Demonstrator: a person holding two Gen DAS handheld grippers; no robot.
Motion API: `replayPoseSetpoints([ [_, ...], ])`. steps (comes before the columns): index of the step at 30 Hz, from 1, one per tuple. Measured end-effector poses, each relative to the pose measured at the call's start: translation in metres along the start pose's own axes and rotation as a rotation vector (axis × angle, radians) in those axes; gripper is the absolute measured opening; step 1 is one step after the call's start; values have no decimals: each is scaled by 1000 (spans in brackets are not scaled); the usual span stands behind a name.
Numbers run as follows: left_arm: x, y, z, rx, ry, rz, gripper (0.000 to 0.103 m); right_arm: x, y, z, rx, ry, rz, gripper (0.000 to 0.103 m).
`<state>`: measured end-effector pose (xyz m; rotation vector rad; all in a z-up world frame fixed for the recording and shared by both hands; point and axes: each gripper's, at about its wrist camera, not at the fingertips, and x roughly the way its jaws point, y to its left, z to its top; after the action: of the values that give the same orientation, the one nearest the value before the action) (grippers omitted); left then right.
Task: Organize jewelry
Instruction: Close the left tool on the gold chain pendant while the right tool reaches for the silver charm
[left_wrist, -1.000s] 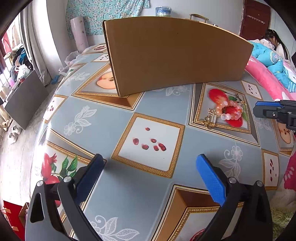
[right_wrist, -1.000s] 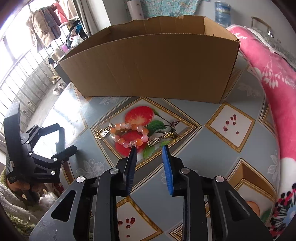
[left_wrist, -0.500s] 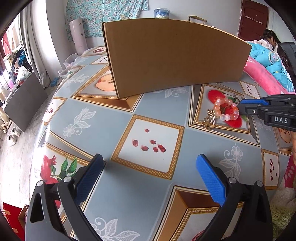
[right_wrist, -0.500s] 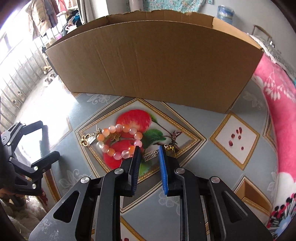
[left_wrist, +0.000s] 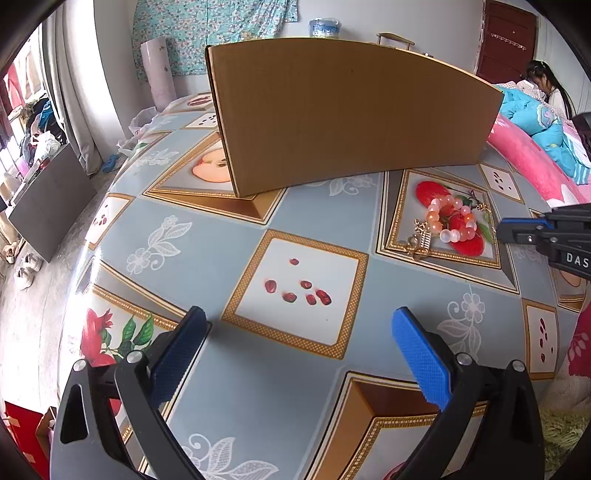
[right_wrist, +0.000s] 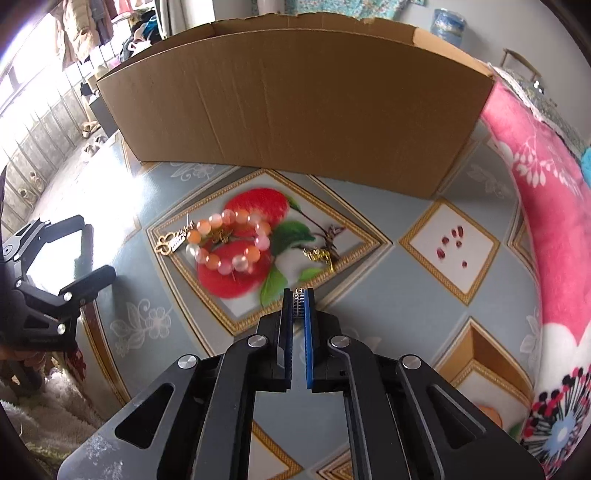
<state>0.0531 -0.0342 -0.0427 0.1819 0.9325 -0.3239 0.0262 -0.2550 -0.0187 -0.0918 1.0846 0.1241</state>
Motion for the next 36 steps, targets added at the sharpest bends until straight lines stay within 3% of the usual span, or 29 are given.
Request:
replayPoseSetpoints([
  [5,-2,-3,2,8,-3,3,97,-9,-12,-16,29,1,21,3],
  [8,-9,-12,7,37,-41,-17,89,-13,-17,-23,31,-7,24,3],
  [12,-17,-30,23,82,-94,-98,73,-13,-17,-26,35,-17,29,3],
  [17,-5,-59,36,184,-79,-153,55,-8,-20,-25,51,-31,34,3],
  [25,17,-77,44,275,-29,-145,21,-2,-34,-24,66,-42,55,3],
  [28,22,-77,46,300,-12,-146,15,-3,-37,-23,69,-45,61,3],
  [36,26,-77,55,326,26,-185,15,-2,-44,-22,81,-53,77,3],
])
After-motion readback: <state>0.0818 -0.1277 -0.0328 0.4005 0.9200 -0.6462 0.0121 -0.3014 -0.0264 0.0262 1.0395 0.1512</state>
